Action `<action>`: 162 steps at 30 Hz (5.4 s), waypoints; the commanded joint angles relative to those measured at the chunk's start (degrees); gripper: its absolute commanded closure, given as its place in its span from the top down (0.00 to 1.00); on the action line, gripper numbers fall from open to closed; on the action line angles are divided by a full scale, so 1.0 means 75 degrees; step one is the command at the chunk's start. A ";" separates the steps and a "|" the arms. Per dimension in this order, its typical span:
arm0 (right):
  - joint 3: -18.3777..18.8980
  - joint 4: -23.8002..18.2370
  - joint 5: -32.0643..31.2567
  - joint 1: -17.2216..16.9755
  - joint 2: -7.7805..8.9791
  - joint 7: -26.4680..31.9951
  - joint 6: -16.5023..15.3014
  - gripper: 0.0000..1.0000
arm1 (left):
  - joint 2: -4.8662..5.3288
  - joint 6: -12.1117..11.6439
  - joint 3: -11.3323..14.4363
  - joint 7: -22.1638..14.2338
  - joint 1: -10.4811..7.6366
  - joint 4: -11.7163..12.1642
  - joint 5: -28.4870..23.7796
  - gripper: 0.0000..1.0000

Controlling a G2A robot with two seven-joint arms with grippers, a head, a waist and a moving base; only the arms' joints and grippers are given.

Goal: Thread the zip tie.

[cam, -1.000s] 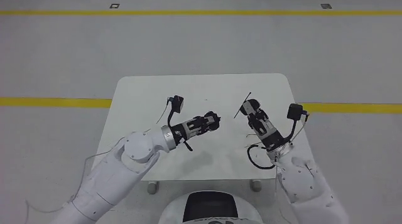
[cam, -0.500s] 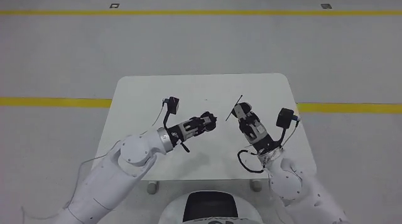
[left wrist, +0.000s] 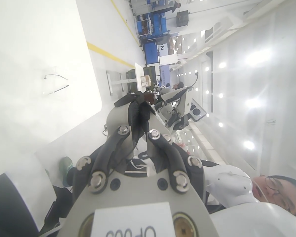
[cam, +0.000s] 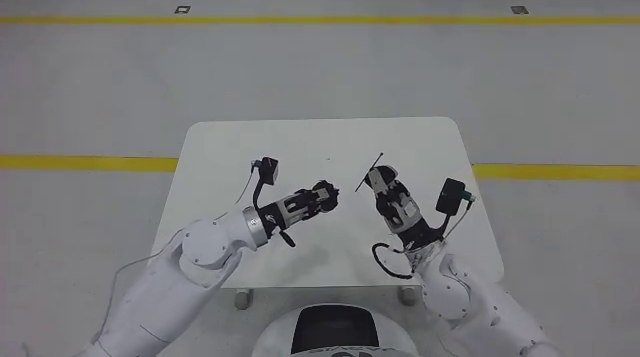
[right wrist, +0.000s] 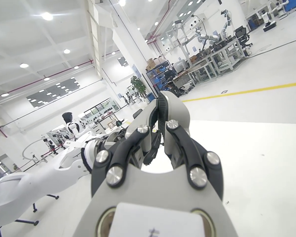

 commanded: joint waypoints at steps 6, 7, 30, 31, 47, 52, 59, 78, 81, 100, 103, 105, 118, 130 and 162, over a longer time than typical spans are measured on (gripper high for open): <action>-0.0419 0.0216 -0.0276 0.0261 0.0057 -0.0485 0.0000 0.00 | 0.0041 -0.0037 -0.0173 -0.0250 0.0112 -0.0035 -0.0146 0.00; -0.0419 0.0216 -0.0276 0.0261 0.0057 -0.0485 0.0000 0.00 | 0.0041 -0.0037 -0.0173 -0.0250 0.0112 -0.0035 -0.0146 0.00; -0.0419 0.0216 -0.0276 0.0261 0.0057 -0.0485 0.0000 0.00 | 0.0041 -0.0037 -0.0173 -0.0250 0.0112 -0.0035 -0.0146 0.00; -0.0419 0.0216 -0.0276 0.0261 0.0057 -0.0485 0.0000 0.00 | 0.0041 -0.0037 -0.0173 -0.0250 0.0112 -0.0035 -0.0146 0.00; -0.1113 0.1198 -0.0764 0.0890 -0.0283 -0.1522 0.0000 0.00 | 0.0041 -0.0037 -0.0173 -0.0250 0.0112 -0.0035 -0.0146 0.00; -0.1278 0.1487 -0.0796 0.1065 -0.0372 -0.1826 0.0000 0.00 | 0.0041 -0.0037 -0.0173 -0.0250 0.0112 -0.0035 -0.0146 0.00; -0.1390 0.1682 -0.0861 0.1173 -0.0454 -0.2003 0.0000 0.00 | 0.0041 -0.0037 -0.0173 -0.0250 0.0112 -0.0035 -0.0146 0.00; -0.1468 0.1915 -0.1016 0.1287 -0.0631 -0.2103 0.0000 0.00 | 0.0041 -0.0037 -0.0173 -0.0250 0.0112 -0.0035 -0.0146 0.00; -0.1482 0.1939 -0.1029 0.1303 -0.0663 -0.2097 0.0000 0.00 | 0.0041 -0.0037 -0.0173 -0.0250 0.0112 -0.0035 -0.0146 0.00; -0.1517 0.1939 -0.1137 0.1281 -0.0741 -0.2035 0.0000 0.00 | 0.0041 -0.0037 -0.0173 -0.0250 0.0112 -0.0035 -0.0146 0.00; -0.1564 0.1902 -0.1108 0.1264 -0.0728 -0.1979 0.0000 0.00 | 0.0041 -0.0037 -0.0173 -0.0250 0.0112 -0.0035 -0.0146 0.00; -0.1595 0.1891 -0.1090 0.1264 -0.0717 -0.1948 0.0000 0.00 | 0.0041 -0.0037 -0.0173 -0.0250 0.0112 -0.0035 -0.0146 0.00; -0.1768 0.1750 -0.0786 0.1307 -0.0643 -0.2040 0.0000 0.00 | 0.0041 -0.0037 -0.0173 -0.0250 0.0112 -0.0035 -0.0146 0.00; -0.1927 0.1883 -0.0635 0.1360 -0.0535 -0.2018 0.0000 0.00 | 0.0041 -0.0037 -0.0173 -0.0250 0.0112 -0.0035 -0.0146 0.00; -0.1903 0.2097 -0.0237 0.1372 -0.0464 -0.1702 0.0000 1.00 | 0.0041 -0.0037 -0.0173 -0.0250 0.0112 -0.0035 -0.0146 0.00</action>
